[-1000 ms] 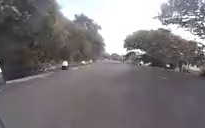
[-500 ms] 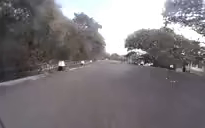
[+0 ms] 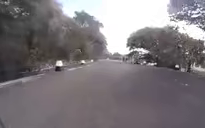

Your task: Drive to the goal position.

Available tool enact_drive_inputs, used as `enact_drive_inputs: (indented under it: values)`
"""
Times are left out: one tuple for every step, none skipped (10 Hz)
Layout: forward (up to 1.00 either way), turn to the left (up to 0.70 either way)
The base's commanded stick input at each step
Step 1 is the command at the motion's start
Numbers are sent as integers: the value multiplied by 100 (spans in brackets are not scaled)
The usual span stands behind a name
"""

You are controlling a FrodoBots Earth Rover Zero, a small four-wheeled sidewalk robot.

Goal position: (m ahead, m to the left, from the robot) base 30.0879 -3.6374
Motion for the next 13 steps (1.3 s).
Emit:
enact_drive_inputs:
  values:
    - [85,1]
    - [85,1]
    - [85,1]
    - [85,1]
    - [85,1]
    - [85,-6]
    - [85,-16]
    - [85,-28]
    - [85,-14]
    - [85,0]
    - [85,1]
    - [85,1]
    - [85,1]
